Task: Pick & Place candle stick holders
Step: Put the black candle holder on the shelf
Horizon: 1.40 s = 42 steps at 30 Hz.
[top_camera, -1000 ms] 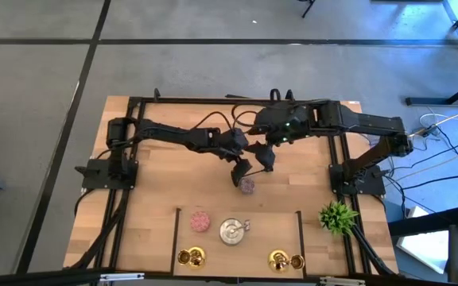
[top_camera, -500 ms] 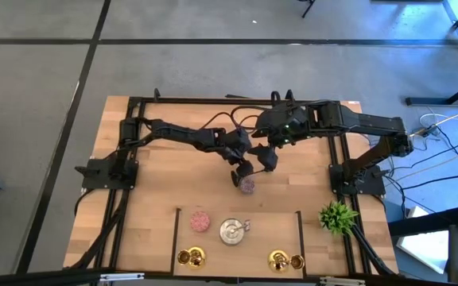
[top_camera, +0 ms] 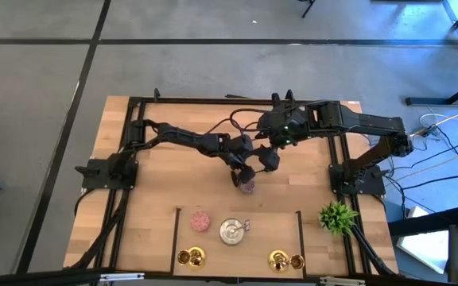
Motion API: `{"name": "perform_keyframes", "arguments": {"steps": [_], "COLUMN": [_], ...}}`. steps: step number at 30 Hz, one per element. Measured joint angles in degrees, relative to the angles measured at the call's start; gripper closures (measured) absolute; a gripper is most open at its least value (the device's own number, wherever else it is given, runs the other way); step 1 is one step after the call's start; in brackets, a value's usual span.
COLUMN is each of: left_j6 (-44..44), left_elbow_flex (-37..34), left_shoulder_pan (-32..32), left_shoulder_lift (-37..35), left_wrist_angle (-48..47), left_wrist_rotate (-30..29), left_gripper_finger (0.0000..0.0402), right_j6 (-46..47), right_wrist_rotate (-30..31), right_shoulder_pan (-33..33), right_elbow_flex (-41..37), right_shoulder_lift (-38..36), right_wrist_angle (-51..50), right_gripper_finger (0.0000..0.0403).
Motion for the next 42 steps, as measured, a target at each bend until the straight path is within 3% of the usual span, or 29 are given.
{"name": "perform_keyframes", "arguments": {"steps": [5, 17, 23, 32, 42], "left_j6": [1.87, 4.87, 5.25, 5.08, 3.39], "left_elbow_flex": [0.00, 0.20, 0.11, -0.05, -0.22], "left_shoulder_pan": [-0.08, -1.27, -1.25, -0.76, 2.94], "left_shoulder_lift": [-0.04, -0.31, -0.28, -0.52, -10.35], "left_wrist_angle": [-4.69, -9.10, -9.95, -10.74, -11.62], "left_wrist_rotate": [1.09, -3.44, -5.27, -5.88, -13.46], "left_gripper_finger": [0.0112, 0.0122, 0.0197, 0.0381, 0.0395], "right_j6": [0.15, 0.76, 1.60, 1.82, 2.74], "right_wrist_rotate": [0.08, 0.05, 0.04, -0.74, -0.55], "right_shoulder_pan": [0.01, 0.00, 0.18, 0.83, 0.83], "right_elbow_flex": [0.00, 0.00, 0.00, 0.00, 0.00], "right_shoulder_lift": [0.00, 0.02, 0.04, 0.04, 0.04], "right_wrist_angle": [-0.12, 0.44, 0.41, 0.22, 1.01], "right_gripper_finger": [0.0116, 0.0116, 0.0116, 0.0116, 0.0116]}}
